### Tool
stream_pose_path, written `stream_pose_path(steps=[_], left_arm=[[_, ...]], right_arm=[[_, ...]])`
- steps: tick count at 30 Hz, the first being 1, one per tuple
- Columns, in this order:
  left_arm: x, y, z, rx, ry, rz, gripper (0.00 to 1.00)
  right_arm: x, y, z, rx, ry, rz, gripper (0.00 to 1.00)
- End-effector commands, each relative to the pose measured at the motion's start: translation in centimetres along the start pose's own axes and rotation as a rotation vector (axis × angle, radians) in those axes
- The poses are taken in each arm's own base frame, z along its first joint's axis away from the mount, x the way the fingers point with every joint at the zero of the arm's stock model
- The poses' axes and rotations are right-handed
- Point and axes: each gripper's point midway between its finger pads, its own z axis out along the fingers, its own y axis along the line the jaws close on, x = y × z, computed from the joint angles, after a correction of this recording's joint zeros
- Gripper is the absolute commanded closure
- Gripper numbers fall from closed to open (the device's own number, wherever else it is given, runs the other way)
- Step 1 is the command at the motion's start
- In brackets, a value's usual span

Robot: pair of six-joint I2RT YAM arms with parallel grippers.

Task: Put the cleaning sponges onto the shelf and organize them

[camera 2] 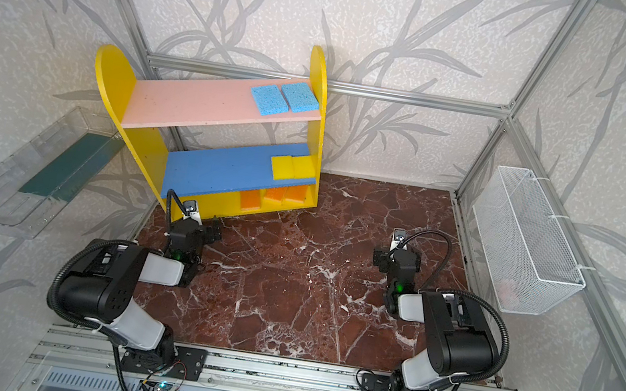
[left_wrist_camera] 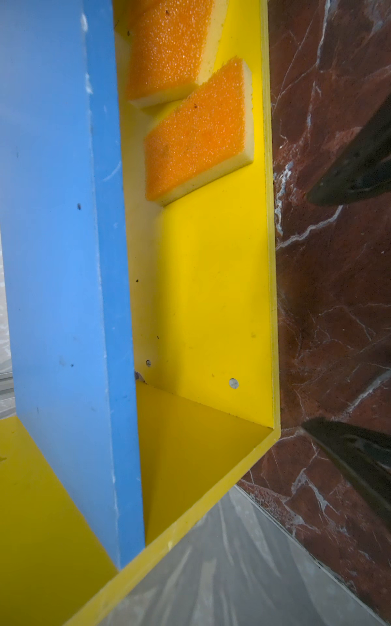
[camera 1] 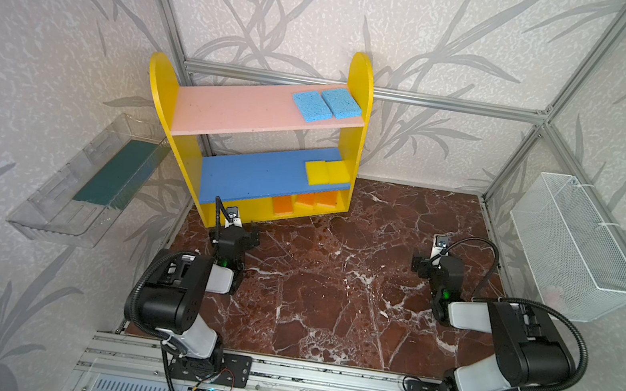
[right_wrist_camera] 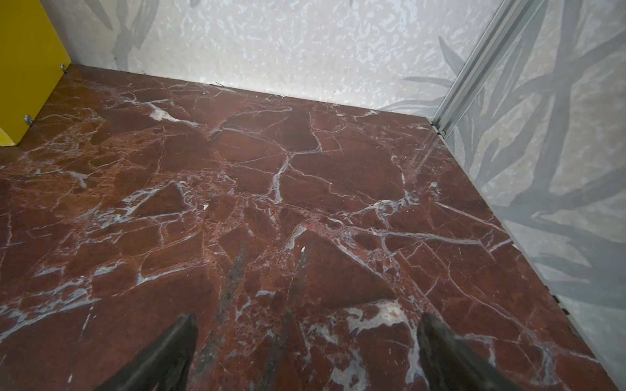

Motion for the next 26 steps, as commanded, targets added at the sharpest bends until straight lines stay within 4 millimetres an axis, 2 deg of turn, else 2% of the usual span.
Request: stream_pose_path(steps=[1, 8, 11, 13, 15, 18, 26], left_arm=[[-0.9, 0.3, 0.1, -0.016, -0.033, -0.004, 0.01], [-0.9, 0.5, 0.0, -0.023, -0.035, -0.01, 0.01], [-1.0, 2.0, -1.9, -0.066, -0.131, -0.075, 0.01], [-1.2, 2.1, -2.5, -0.05, -0.183, -0.087, 0.01], [-1.3, 2.0, -2.2, -0.057, -0.16, -0.082, 0.01], [-1.1, 0.9, 0.1, -0.045, -0.037, -0.024, 0.01], [-1.0, 0.8, 0.0, -0.048, -0.046, -0.009, 0.01]], right_arm=[[-0.6, 0.0, 0.1, 0.0, -0.016, 0.022, 0.01], [-0.5, 0.2, -0.2, -0.014, -0.014, 0.013, 0.01], [-0.7, 1.1, -1.7, -0.08, -0.084, -0.007, 0.01], [-0.7, 1.6, -2.3, -0.115, -0.125, -0.016, 0.01], [-0.8, 2.0, -1.9, -0.131, -0.113, -0.027, 0.01], [-0.7, 2.1, 0.0, -0.122, -0.013, -0.029, 0.01], [-0.6, 2.0, 0.3, -0.203, 0.021, 0.015, 0.01]])
